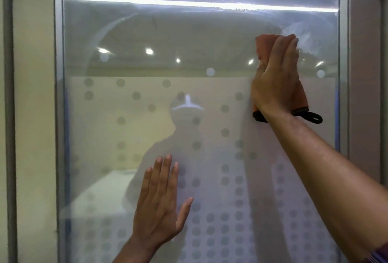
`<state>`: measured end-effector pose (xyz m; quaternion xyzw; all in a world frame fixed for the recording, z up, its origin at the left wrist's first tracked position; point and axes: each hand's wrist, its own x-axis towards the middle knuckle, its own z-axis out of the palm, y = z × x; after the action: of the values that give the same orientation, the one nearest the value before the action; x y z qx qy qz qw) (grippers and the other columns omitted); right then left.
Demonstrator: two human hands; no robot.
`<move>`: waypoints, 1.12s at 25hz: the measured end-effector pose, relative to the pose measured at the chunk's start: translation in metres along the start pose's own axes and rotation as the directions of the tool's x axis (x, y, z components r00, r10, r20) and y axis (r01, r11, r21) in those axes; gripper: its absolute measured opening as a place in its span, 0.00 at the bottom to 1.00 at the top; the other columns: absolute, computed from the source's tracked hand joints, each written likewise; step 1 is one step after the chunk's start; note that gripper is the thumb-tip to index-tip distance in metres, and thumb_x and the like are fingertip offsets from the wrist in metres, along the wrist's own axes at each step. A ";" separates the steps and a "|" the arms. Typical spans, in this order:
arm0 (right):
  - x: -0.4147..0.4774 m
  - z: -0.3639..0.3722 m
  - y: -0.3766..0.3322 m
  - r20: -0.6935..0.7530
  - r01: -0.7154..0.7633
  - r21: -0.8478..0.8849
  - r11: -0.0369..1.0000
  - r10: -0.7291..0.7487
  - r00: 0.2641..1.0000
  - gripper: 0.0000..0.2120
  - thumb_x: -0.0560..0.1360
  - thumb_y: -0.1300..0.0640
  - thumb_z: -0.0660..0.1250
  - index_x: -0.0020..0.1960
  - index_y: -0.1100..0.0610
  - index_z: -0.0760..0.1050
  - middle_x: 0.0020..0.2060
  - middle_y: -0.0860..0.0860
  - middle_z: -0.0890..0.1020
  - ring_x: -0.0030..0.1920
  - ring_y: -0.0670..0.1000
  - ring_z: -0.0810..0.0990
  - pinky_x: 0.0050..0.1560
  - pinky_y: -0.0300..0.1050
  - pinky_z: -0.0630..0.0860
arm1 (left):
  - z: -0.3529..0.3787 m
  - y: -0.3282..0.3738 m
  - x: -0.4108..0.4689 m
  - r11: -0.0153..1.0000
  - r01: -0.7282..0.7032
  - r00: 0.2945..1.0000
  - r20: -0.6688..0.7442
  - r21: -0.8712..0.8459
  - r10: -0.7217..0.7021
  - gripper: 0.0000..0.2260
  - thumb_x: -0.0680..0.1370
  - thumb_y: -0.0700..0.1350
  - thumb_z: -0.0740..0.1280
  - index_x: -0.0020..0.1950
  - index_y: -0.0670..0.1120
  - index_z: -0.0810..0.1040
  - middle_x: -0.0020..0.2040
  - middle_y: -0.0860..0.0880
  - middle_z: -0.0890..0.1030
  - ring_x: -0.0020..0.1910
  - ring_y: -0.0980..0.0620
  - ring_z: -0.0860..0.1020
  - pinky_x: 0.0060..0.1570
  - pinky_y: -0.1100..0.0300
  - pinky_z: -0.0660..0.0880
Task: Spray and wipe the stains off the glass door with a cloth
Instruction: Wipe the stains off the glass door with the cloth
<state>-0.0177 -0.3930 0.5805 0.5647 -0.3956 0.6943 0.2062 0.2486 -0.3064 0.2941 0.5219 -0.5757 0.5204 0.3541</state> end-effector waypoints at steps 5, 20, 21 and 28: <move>-0.009 0.017 -0.065 0.027 0.144 0.023 0.989 -0.145 0.989 0.31 0.88 0.56 0.56 0.87 0.61 0.50 0.86 0.64 0.52 0.86 0.65 0.53 0.86 0.59 0.54 | 0.000 0.002 0.001 1.000 0.012 1.000 -0.007 0.021 -0.012 0.39 0.86 0.63 0.59 0.89 0.39 0.56 0.90 0.38 0.55 0.89 0.36 0.56 0.88 0.40 0.52; -0.085 0.072 -0.255 0.185 0.497 0.086 0.863 -0.504 0.844 0.33 0.85 0.58 0.57 0.87 0.58 0.50 0.87 0.61 0.52 0.86 0.65 0.53 0.85 0.61 0.56 | -0.022 -0.027 -0.010 0.998 0.047 0.999 -0.014 -0.044 -0.047 0.40 0.86 0.66 0.55 0.90 0.43 0.48 0.91 0.44 0.48 0.90 0.42 0.49 0.89 0.46 0.44; -0.092 0.075 -0.262 0.200 0.532 0.100 0.840 -0.541 0.817 0.33 0.85 0.58 0.57 0.87 0.58 0.50 0.87 0.61 0.52 0.87 0.64 0.52 0.86 0.61 0.55 | -0.025 -0.035 -0.014 0.998 0.047 0.999 -0.012 -0.051 -0.048 0.40 0.87 0.66 0.54 0.90 0.44 0.47 0.91 0.44 0.47 0.90 0.42 0.48 0.89 0.46 0.45; -0.141 0.082 -0.273 0.246 0.720 0.184 0.669 -0.740 0.625 0.30 0.86 0.56 0.60 0.87 0.54 0.56 0.87 0.57 0.55 0.87 0.60 0.54 0.85 0.58 0.57 | -0.060 -0.139 -0.033 0.988 0.141 0.984 -0.098 -0.063 -0.147 0.40 0.86 0.63 0.57 0.90 0.41 0.48 0.91 0.39 0.49 0.90 0.37 0.50 0.89 0.42 0.46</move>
<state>0.2726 -0.2701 0.5376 0.7815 -0.1352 0.4697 0.3878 0.3820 -0.2281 0.3072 0.5246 -0.5317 0.5034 0.4343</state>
